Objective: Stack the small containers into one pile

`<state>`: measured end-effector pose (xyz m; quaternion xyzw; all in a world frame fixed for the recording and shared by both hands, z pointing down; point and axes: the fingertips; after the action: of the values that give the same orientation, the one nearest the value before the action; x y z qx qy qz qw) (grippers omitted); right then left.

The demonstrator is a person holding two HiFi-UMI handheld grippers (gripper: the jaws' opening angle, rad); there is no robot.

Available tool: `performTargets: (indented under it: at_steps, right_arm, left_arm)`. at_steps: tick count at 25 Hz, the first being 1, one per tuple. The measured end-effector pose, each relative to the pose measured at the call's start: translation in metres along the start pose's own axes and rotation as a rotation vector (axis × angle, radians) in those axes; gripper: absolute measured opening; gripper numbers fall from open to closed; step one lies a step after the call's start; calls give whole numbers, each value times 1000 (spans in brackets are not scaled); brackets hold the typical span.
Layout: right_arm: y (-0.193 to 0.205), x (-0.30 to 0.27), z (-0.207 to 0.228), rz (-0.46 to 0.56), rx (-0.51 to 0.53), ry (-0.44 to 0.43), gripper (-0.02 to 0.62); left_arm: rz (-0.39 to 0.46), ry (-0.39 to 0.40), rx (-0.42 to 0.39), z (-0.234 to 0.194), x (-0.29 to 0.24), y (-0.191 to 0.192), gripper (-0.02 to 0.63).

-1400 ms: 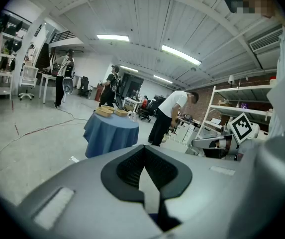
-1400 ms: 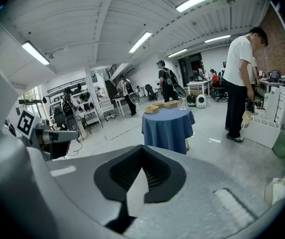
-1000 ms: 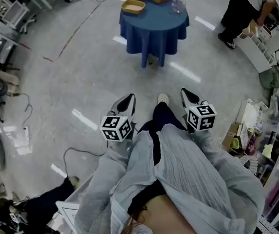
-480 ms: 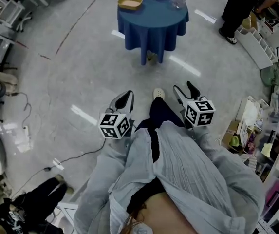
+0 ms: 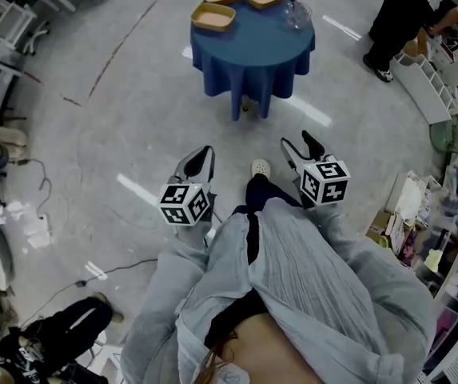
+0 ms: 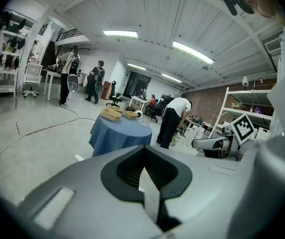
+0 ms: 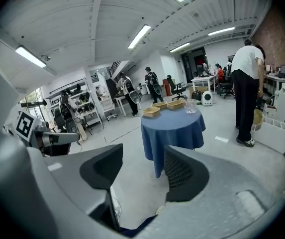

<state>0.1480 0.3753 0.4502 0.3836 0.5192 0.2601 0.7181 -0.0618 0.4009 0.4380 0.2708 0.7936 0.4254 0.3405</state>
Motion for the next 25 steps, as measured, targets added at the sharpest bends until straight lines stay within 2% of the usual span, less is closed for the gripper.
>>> performTargets:
  at_steps: [5, 12, 25]
  right_arm:
    - [-28, -35, 14, -2, 16, -3, 236]
    - [-45, -68, 32, -33, 14, -11, 236]
    - [-80, -124, 52, -44, 54, -88, 236]
  left_arm:
    - [12, -5, -2, -23, -34, -27, 15]
    - [2, -6, 5, -37, -72, -45, 15]
    - [30, -83, 25, -66, -111, -64, 15]
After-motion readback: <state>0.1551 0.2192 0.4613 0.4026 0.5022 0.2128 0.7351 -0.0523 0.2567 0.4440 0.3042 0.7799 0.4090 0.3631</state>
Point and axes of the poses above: the fingertips, and each gripper's own axes: x backward along the fingers, z to its right, y out of its underside, and after that the axes turned 10 degrees about y, right-handed
